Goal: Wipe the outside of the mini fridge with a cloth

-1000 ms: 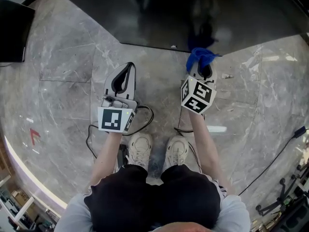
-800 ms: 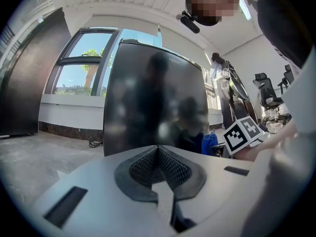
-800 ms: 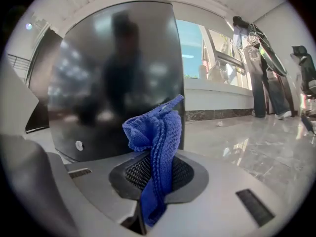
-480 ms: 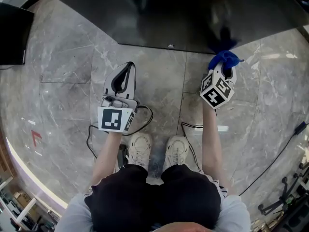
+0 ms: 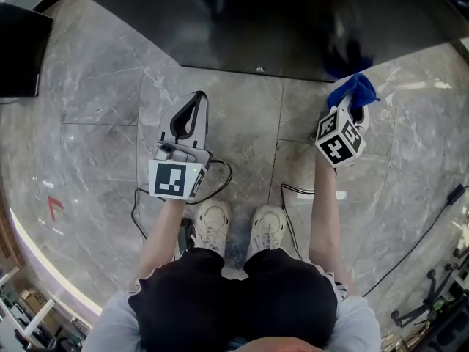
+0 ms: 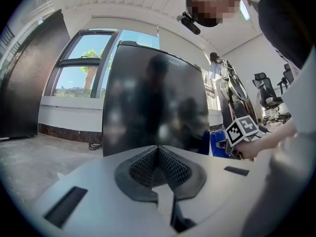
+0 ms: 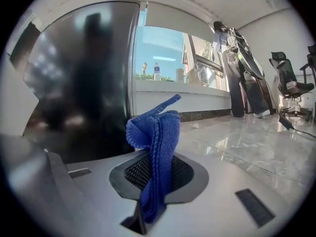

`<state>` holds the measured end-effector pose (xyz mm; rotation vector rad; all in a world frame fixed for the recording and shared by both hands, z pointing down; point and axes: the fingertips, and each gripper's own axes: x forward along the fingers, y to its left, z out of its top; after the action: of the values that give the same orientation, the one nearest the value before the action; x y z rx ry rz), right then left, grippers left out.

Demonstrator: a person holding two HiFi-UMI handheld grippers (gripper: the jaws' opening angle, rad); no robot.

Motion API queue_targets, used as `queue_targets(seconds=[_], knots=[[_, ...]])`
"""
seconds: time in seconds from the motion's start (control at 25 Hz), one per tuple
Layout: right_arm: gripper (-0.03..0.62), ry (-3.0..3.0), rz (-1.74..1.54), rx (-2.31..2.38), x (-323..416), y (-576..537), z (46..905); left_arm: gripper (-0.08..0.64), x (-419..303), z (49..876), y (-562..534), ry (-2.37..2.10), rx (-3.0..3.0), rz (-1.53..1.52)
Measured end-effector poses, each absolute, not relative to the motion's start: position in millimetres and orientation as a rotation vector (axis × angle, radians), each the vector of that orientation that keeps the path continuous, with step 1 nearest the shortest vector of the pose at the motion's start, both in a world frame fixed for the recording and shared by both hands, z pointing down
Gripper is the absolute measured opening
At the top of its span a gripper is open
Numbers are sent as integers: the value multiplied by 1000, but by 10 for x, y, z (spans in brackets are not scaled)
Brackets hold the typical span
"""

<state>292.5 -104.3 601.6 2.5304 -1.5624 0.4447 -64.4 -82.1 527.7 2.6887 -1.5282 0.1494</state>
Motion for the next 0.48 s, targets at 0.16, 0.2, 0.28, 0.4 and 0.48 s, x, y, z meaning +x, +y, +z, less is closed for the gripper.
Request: queue_targets(seconds=[0.16,0.2,0.28,0.4,0.48], knots=[[75,-1757,496,2408,2422,-847,5946,5,-629,5254,-821,-1525,2689,138],[75,-1816,507,2375,2264,-798,5910,5,-621,5248,-821,-1524,2690,136],[75,-1929,530,2318,1969,-726,5813,5,-591,5233,-809,-1519,2686,126],[75,-2074,489,2225,1580,-698,5623,5,-492,5209,-770,-1488,2669,107],[75,-2146,422,2163,1367,-708,5504,5,-411,5190,-752,-1463,2670,101]])
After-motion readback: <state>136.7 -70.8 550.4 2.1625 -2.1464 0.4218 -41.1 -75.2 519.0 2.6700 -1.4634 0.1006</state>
